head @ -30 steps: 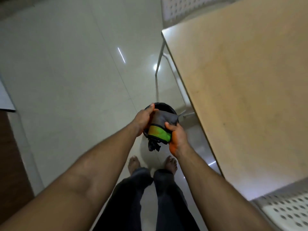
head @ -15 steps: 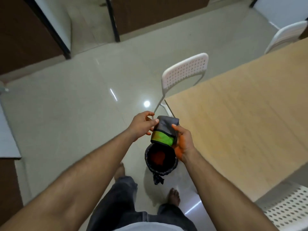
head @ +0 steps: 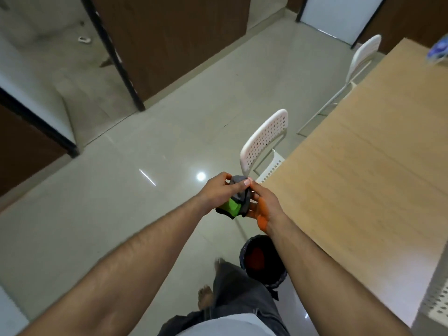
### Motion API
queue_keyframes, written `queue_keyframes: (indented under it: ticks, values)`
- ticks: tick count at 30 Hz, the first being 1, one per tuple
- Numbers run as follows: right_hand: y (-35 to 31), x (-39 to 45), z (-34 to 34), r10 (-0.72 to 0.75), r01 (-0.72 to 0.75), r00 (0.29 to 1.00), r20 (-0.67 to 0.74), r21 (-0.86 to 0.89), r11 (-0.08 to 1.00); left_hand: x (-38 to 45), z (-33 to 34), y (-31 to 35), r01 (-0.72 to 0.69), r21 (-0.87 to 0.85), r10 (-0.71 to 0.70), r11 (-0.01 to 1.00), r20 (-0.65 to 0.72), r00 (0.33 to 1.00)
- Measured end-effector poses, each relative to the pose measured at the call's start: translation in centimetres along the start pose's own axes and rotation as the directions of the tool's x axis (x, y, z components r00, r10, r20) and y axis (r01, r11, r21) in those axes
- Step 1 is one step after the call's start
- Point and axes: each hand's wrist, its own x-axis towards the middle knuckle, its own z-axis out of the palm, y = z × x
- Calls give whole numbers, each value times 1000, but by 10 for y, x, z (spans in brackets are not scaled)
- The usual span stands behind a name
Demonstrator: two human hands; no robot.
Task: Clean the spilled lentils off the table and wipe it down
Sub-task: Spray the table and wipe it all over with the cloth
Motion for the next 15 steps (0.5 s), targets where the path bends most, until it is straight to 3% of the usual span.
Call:
queue_keyframes:
  ticks: [11, 15]
  values:
    - [-109, 150, 60, 47, -32, 993, -106, 135, 990, 177, -101, 85, 62, -18, -59, 998, 111, 992]
    - [-176, 204, 66, 54, -16, 985, -162, 225, 974, 235, -146, 142, 126, -165, -107, 978, 118, 987]
